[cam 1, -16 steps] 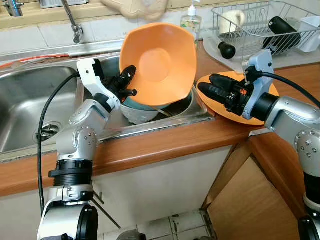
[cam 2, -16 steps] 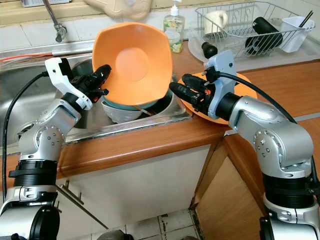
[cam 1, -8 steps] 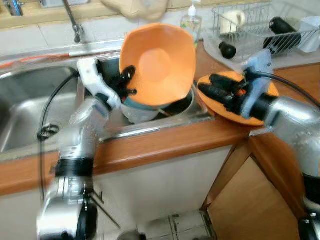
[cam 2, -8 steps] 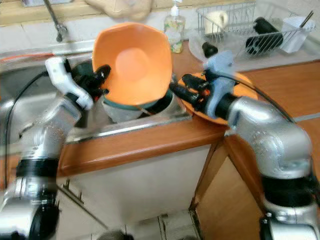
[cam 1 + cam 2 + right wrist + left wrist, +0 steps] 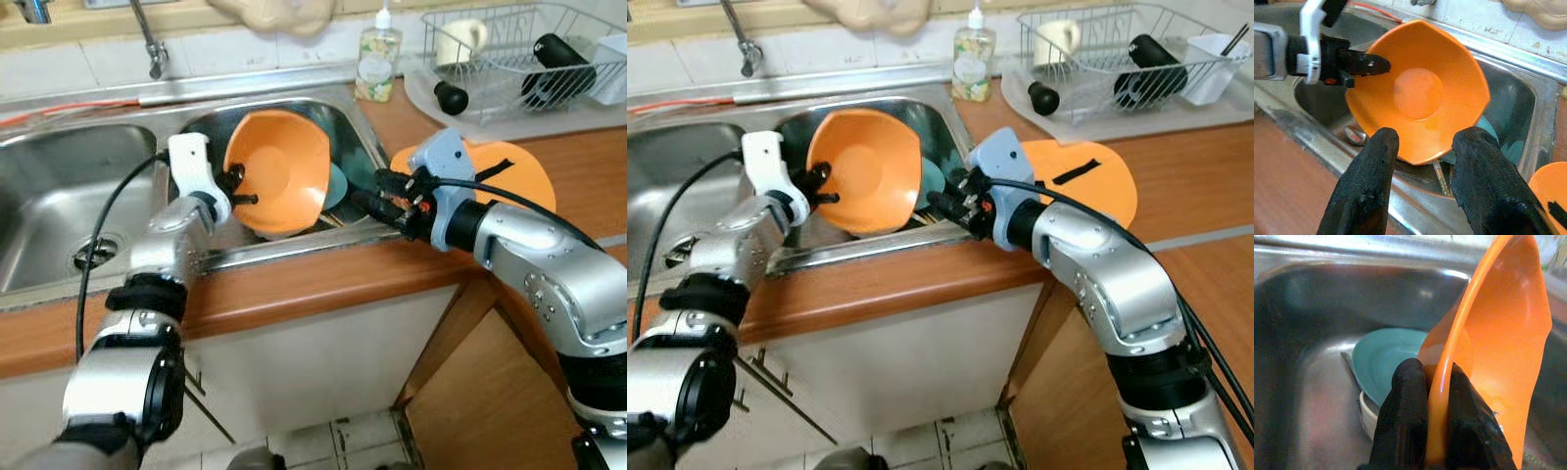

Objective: Kitchen organization

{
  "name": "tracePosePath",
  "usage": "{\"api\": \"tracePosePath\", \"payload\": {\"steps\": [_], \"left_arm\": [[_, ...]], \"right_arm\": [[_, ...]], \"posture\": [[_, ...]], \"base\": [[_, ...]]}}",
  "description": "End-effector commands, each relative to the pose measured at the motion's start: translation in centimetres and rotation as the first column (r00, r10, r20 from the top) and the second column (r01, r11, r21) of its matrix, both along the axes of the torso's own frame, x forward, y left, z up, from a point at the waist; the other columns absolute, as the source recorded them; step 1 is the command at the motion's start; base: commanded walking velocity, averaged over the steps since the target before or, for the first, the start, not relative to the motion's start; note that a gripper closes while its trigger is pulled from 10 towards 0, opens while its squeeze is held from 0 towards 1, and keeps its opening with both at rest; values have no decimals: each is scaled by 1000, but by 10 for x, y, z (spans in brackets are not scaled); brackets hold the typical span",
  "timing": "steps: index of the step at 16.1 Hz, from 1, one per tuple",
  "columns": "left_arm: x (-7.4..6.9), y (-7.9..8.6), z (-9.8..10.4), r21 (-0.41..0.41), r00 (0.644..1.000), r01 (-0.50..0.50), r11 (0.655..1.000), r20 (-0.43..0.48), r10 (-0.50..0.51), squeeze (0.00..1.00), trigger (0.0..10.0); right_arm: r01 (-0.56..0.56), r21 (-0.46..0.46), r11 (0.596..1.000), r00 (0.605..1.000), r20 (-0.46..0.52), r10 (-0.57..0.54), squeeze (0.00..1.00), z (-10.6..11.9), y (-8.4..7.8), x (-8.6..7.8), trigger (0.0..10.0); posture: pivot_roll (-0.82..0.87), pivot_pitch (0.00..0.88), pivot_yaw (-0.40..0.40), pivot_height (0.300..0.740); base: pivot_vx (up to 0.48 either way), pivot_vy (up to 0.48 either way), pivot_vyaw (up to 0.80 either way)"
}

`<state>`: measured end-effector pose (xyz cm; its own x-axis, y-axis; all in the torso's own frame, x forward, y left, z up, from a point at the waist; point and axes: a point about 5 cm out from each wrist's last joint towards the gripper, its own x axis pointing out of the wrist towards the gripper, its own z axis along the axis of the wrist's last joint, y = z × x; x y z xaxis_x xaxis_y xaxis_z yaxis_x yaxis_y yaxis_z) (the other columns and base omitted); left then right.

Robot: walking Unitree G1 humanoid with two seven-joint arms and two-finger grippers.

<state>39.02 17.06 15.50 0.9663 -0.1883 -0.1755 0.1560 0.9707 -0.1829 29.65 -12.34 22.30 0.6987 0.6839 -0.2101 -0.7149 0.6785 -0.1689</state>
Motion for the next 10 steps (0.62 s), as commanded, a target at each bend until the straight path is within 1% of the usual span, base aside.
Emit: {"api": "tracePosePath", "payload": {"steps": [1,2,3,4,5,6,8,10], "left_arm": [[4,0,5,44,1000,-1,999,4,0,0,0],[4,-1,2,58,1000,9,998,-23,-8,0,0],[4,-2,1,64,1000,14,998,-29,-12,0,0],[5,-6,-4,84,998,36,996,-59,-31,0,1255],[5,-8,-5,95,997,48,994,-68,-42,0,4039],[5,-9,-7,115,996,57,992,-82,-47,0,10000],[6,-10,-8,146,994,69,987,-100,-54,0,10000],[9,-13,-6,198,990,98,975,-119,-75,0,10000]], "right_arm": [[-21,-17,1000,1000,23,21,0,1,2,-2,10000],[-35,-29,999,999,18,36,0,0,3,-3,10000],[-39,-31,999,999,16,40,0,0,3,-4,10000],[-52,-45,998,999,11,52,0,-2,4,-5,10000],[-53,-47,997,998,10,54,0,-2,4,-5,10000],[-52,-48,997,999,11,53,0,-3,4,-5,10000],[-49,-50,998,999,15,50,0,-3,3,-5,10000],[-39,-56,998,999,17,40,0,-3,2,-3,10000]], "posture": [[-107,0,69,740],[-107,0,69,740],[-107,0,69,740],[-111,0,69,740],[-111,0,69,740],[-116,0,72,740],[-116,0,72,740],[-123,0,77,740]], "base": [[0,0,0],[0,0,0],[0,0,0],[0,0,0],[0,0,0],[0,0,0],[0,0,0],[0,0,0]]}}
